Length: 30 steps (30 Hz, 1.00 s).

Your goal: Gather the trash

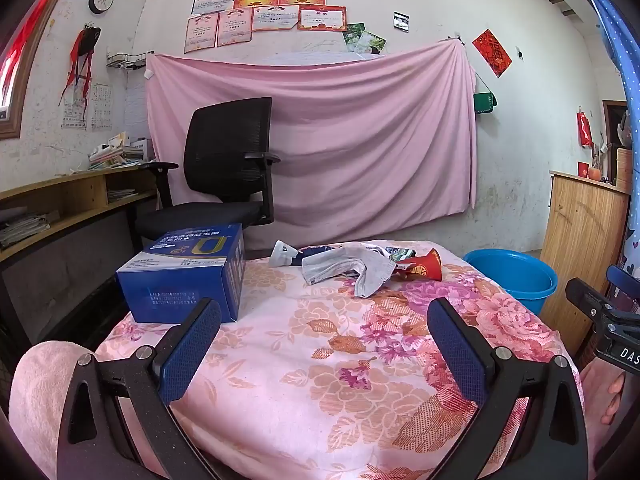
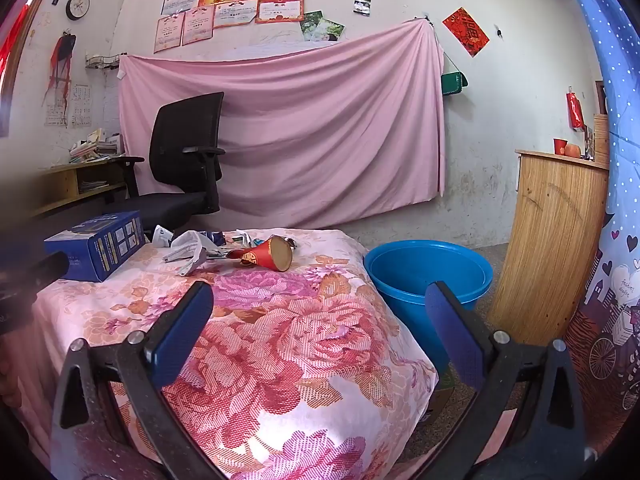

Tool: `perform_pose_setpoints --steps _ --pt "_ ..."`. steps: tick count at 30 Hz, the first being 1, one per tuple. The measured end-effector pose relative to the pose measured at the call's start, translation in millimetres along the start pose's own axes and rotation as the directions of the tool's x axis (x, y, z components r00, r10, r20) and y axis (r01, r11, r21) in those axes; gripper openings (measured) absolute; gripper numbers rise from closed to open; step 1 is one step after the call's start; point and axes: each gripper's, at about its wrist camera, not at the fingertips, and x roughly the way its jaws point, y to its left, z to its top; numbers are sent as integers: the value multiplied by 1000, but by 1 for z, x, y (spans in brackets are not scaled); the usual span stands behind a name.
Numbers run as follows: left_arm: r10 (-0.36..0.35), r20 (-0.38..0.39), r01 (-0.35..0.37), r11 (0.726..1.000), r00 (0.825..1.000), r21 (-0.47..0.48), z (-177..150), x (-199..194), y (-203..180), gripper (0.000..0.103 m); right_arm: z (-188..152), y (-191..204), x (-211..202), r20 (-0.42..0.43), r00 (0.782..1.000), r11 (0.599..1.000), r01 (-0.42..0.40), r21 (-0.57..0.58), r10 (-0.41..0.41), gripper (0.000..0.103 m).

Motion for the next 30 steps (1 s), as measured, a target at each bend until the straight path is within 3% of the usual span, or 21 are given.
perform_pose_setpoints --steps 30 --pt "10 -10 -10 1000 1000 -8 -2 4 2 101 1 0 -1 9 1000 1000 -2 3 2 103"
